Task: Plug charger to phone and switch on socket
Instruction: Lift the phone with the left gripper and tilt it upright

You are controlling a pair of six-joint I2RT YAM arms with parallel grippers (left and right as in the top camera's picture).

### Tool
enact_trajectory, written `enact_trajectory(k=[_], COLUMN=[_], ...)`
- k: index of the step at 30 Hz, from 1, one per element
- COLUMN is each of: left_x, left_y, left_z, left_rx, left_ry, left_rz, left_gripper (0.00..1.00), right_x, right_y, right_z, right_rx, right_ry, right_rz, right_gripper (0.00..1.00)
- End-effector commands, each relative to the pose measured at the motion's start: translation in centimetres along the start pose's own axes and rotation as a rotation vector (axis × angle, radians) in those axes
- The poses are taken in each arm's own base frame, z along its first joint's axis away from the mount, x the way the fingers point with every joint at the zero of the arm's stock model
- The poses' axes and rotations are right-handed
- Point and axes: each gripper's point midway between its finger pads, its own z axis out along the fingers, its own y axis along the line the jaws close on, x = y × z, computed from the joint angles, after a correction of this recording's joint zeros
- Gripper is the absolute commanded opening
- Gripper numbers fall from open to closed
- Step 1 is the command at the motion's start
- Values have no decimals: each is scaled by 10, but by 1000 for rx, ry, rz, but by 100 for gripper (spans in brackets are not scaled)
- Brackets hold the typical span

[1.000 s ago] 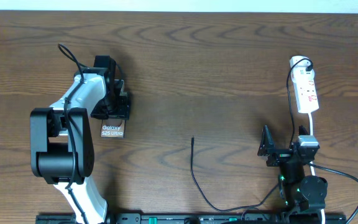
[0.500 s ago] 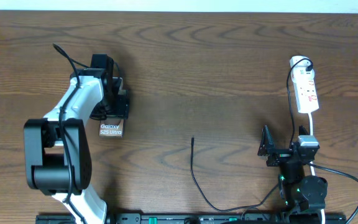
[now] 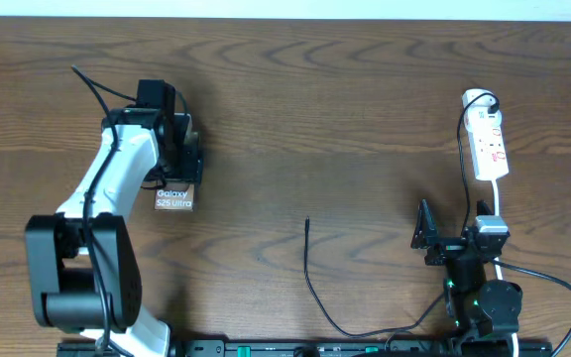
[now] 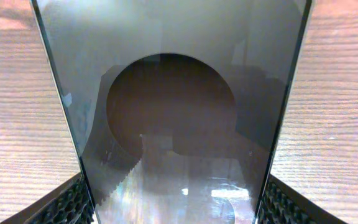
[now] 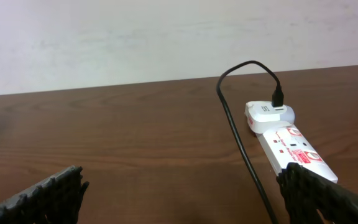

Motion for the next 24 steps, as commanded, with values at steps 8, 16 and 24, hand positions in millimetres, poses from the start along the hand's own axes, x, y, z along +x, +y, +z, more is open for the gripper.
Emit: enact_trajectory(k=[8,16,24], left_x=[-12,-16,-16], left_y=[3,0,-2], left_z=[-52,-81,-97], left_rx=[-14,9,24], left_ry=[-159,-248,-294], left_rz=[-18,-30,-81], left_gripper=[7,7,8], right_x=[1,1,1], right_y=[3,3,3], right_z=[0,0,0], right_rx=[-14,-14,-14], right_ry=[4,4,4], right_rz=[14,14,14], right_gripper=[99,99,99])
